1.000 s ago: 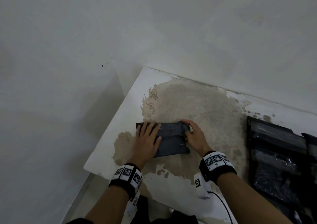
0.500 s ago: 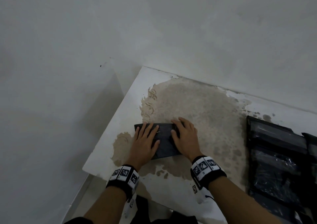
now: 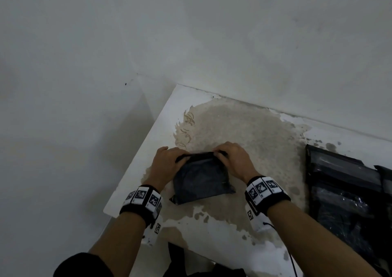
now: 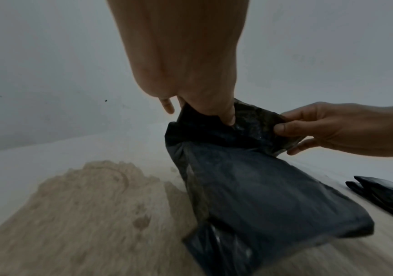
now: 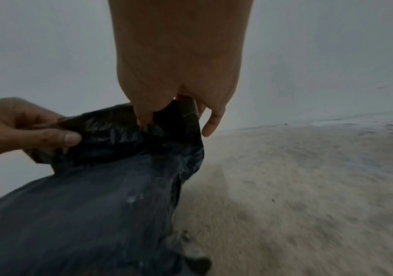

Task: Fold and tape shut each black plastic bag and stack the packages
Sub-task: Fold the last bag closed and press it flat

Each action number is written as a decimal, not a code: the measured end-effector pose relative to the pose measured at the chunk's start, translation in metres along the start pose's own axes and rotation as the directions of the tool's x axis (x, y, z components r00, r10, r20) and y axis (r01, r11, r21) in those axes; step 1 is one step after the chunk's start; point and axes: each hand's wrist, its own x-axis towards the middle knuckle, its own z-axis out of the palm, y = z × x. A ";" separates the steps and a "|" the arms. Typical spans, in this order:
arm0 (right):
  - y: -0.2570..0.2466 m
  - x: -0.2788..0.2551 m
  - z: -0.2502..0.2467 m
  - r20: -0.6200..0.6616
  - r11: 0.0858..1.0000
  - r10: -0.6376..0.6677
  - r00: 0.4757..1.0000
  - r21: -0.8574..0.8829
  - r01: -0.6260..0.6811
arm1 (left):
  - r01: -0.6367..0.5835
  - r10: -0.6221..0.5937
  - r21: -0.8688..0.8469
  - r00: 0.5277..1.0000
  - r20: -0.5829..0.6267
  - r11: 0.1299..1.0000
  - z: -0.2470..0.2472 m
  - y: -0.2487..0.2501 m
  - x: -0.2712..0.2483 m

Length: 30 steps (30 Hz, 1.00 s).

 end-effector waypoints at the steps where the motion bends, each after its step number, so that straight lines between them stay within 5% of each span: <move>1: -0.001 0.003 -0.004 0.029 1.000 -0.008 1.000 0.008 0.008 | -0.015 0.016 -0.028 1.000 0.024 0.999 -0.006 0.002 0.003; 11: -0.007 0.023 -0.034 0.044 0.972 -0.158 0.987 -0.167 0.163 | 0.059 -0.045 -0.104 0.989 0.138 0.993 -0.026 0.016 0.025; 16: -0.008 0.027 -0.045 0.082 0.996 -0.088 0.993 0.026 0.086 | 0.173 -0.111 -0.250 0.964 0.243 0.953 -0.040 0.018 0.034; 18: -0.010 0.028 -0.050 0.108 0.993 -0.042 0.993 0.115 0.029 | 0.284 -0.192 -0.411 0.949 0.252 0.866 -0.046 0.018 0.036; 22: -0.013 0.023 -0.057 0.109 0.912 0.071 0.992 0.396 -0.109 | 0.482 -0.369 -0.712 0.871 0.326 0.510 -0.037 0.026 0.018; 26: -0.016 0.014 -0.063 0.137 0.788 0.175 0.975 0.574 -0.222 | 0.525 -0.414 -0.659 0.846 0.335 0.538 -0.010 0.034 0.001; 30: -0.013 -0.001 -0.056 0.043 0.592 0.341 0.939 0.766 -0.250 | 0.500 -0.516 -0.748 0.820 0.247 0.436 0.004 0.041 -0.006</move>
